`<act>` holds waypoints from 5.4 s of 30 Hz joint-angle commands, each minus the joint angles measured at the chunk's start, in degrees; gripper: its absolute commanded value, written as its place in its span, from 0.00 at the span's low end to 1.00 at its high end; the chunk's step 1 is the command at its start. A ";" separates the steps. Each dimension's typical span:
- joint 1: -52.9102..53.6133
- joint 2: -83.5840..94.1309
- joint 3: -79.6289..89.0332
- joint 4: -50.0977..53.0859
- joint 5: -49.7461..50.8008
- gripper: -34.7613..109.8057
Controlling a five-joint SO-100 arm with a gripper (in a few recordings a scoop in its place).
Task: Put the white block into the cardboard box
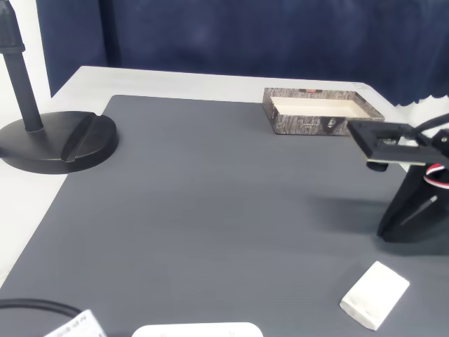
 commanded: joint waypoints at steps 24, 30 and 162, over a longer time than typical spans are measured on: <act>-10.99 -44.38 -33.13 -2.29 19.07 0.23; -13.18 -48.87 -35.42 -1.32 19.25 0.23; -14.06 -60.64 -38.85 -3.16 35.60 0.47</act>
